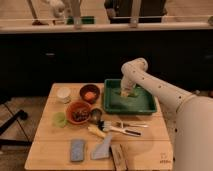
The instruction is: Place pepper in tray
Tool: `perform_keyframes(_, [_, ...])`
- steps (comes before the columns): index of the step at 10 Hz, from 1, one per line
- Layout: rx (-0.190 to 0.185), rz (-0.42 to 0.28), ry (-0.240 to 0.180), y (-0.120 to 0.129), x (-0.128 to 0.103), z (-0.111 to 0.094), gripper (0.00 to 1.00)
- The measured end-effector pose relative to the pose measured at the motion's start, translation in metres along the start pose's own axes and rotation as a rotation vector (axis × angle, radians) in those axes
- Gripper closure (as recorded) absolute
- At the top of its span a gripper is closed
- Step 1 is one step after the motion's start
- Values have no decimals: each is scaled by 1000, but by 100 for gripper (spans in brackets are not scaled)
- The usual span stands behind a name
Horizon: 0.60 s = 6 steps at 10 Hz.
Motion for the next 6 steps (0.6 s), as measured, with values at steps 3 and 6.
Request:
perform_keyframes(3, [-1,2,-3,-2,2,1,49])
perform_keyframes(6, [-4,2,-8,-2,2,2,49])
